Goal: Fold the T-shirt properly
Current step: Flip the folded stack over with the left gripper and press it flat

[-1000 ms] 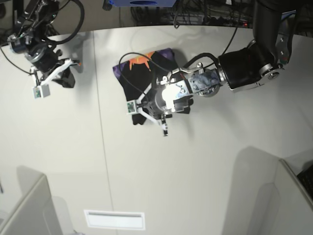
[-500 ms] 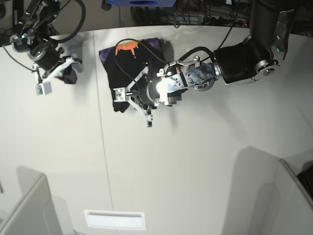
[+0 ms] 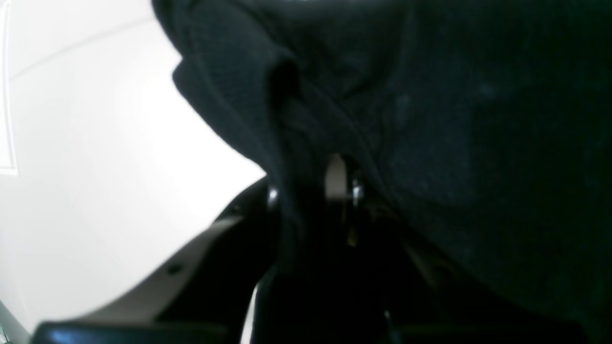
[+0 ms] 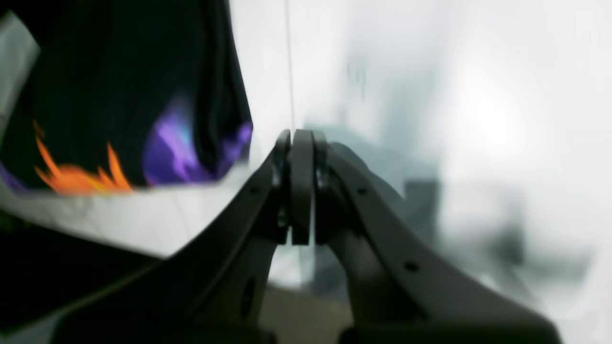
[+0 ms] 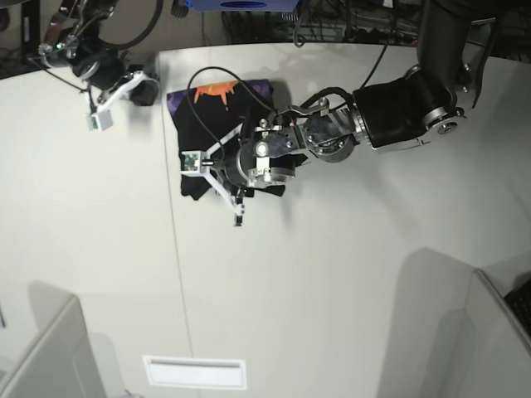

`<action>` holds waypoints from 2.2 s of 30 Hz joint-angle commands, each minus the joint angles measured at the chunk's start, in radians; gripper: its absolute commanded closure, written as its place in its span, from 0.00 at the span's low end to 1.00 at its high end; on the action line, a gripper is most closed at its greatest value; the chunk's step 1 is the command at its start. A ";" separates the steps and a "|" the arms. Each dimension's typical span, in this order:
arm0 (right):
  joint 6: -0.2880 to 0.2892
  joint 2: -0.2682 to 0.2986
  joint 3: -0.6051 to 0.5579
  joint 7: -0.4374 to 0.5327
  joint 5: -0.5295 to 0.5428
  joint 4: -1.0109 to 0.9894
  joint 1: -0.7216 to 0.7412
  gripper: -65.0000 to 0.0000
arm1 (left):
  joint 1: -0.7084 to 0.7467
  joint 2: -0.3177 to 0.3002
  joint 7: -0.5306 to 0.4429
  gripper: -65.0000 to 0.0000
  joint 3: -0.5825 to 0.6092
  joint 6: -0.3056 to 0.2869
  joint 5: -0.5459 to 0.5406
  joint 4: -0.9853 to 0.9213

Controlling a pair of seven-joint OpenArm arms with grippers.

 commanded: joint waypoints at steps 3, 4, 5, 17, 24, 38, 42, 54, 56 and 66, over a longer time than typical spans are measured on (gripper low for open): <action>0.008 -0.002 -0.094 0.029 0.027 0.016 -0.014 1.00 | -0.017 0.008 -0.009 1.00 -0.005 0.007 0.011 0.013; 0.008 -0.005 -0.121 0.029 0.027 0.016 -0.014 1.00 | -0.017 0.008 -0.009 1.00 -0.005 0.007 0.011 0.013; 0.008 -0.007 -0.144 0.029 0.027 0.016 -0.016 1.00 | -0.017 0.008 -0.009 1.00 -0.005 0.007 0.011 0.013; -0.105 -0.001 -0.192 0.064 0.028 0.024 -0.046 1.00 | -0.023 0.003 -0.009 1.00 -0.005 0.007 0.013 0.013; -0.197 -0.001 -0.193 0.252 0.028 0.139 -0.157 1.00 | -0.023 0.006 -0.106 1.00 -0.005 0.007 0.013 0.012; -0.265 0.001 -0.193 0.325 0.028 0.181 -0.192 1.00 | -0.025 0.005 -0.109 1.00 -0.011 0.007 0.013 0.012; -0.265 0.001 -0.193 0.327 0.028 0.181 -0.194 1.00 | -0.028 0.005 -0.109 1.00 -0.017 0.007 0.013 0.012; -0.266 -0.008 -0.107 0.330 0.028 0.181 -0.200 1.00 | -0.029 0.005 -0.109 0.22 -0.023 0.007 0.011 0.021; -0.266 -0.008 -0.081 0.331 0.028 0.181 -0.200 1.00 | -0.020 0.006 -0.109 0.10 -0.071 0.007 0.011 0.022; -0.260 -0.010 0.081 0.334 0.036 0.188 -0.201 1.00 | 0.207 -0.070 -0.106 0.44 -0.514 0.007 0.002 0.332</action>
